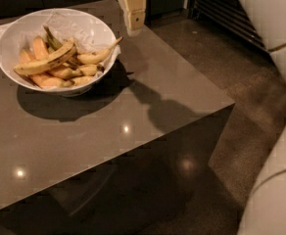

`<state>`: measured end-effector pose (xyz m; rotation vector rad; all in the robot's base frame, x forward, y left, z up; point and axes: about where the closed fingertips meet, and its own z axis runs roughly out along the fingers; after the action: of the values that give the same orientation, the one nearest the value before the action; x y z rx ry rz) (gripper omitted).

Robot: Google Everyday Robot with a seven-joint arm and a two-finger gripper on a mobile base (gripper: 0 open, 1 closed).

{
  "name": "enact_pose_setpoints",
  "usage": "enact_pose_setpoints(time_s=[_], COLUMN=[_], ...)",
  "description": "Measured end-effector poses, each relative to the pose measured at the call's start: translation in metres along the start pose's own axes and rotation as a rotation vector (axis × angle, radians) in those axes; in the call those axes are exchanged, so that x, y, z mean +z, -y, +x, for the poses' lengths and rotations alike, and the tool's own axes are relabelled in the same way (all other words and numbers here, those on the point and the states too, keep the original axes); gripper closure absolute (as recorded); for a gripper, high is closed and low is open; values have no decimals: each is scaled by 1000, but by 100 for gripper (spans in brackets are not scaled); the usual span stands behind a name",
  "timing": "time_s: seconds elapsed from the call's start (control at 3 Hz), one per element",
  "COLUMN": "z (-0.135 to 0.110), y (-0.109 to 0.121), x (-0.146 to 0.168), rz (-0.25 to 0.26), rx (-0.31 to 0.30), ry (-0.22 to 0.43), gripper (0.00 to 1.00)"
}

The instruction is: Pick banana from white bowl

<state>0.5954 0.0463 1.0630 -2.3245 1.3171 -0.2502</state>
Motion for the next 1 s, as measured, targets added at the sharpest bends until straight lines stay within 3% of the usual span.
enact_pose_setpoints(time_s=[0.33,1.0], z=[-3,-41], y=[9,49], x=[7,48], rz=[9,-26], rx=[-24,-153], ry=[8,71], gripper=[0,0])
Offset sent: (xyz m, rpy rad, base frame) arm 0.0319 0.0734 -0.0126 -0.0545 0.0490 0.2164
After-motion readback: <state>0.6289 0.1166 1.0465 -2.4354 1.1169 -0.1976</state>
